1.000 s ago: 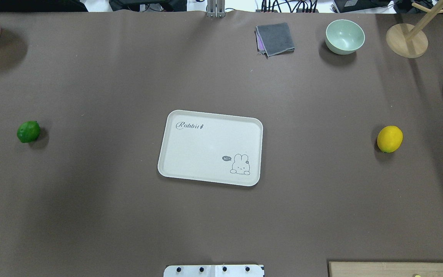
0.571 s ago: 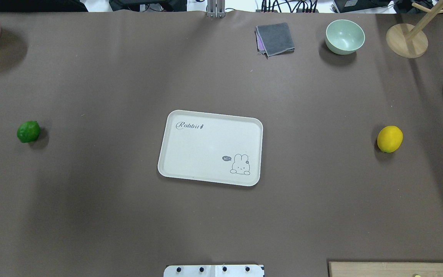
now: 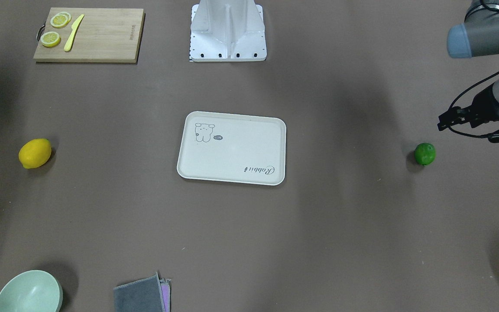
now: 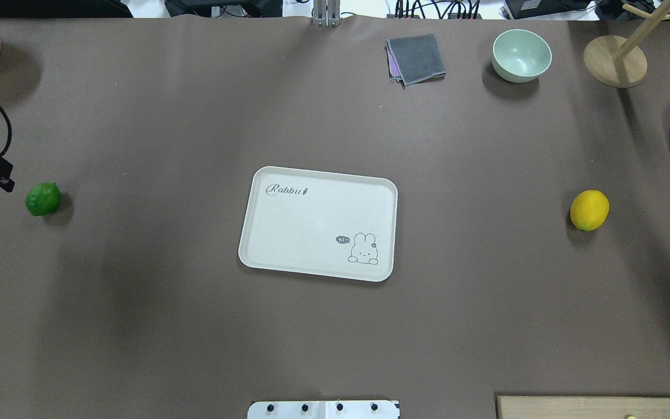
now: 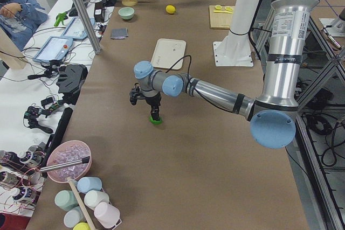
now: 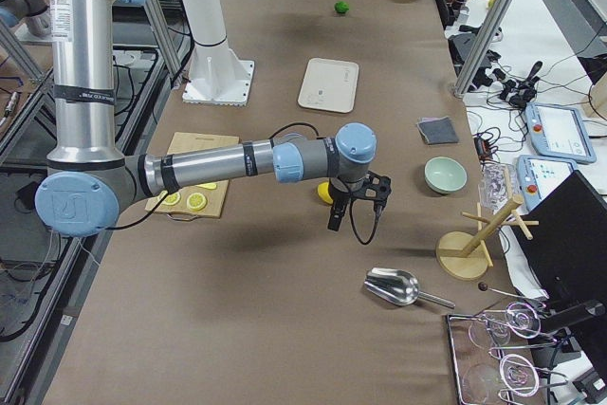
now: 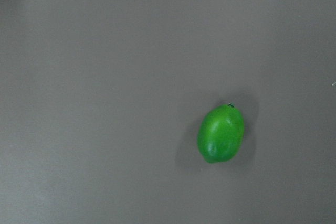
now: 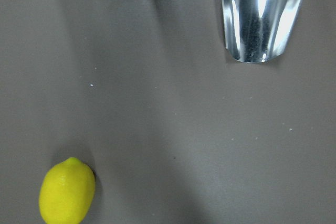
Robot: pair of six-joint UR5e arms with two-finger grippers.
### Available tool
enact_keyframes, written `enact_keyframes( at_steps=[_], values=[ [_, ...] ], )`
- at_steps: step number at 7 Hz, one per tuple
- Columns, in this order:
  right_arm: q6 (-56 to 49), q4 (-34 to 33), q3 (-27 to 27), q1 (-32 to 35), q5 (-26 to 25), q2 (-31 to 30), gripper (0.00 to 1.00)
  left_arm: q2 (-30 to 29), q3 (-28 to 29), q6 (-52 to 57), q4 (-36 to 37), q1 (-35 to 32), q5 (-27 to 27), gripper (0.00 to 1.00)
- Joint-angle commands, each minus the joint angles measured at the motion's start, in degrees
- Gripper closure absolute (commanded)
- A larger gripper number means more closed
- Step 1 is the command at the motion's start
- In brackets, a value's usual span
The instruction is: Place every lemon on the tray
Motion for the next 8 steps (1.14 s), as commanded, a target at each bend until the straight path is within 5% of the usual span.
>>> enact_keyframes(
  at_steps=[1,4,8],
  values=[
    [9.5,0.3,-0.5,-6.6,-0.4,3.8,0.0,-1.4,5.6,-3.4,-6.0,2.8,0.7,0.03],
    [17.3,8.5,-4.9,-13.0,-1.7,6.3,0.0,-3.4,9.6,-5.1,-8.9,3.9,0.6,0.05],
    [18.5,9.9,-6.3,-18.9,-4.7,6.5,0.0,-3.3,12.9,-9.7,-15.5,5.4,0.6,0.15]
  ],
)
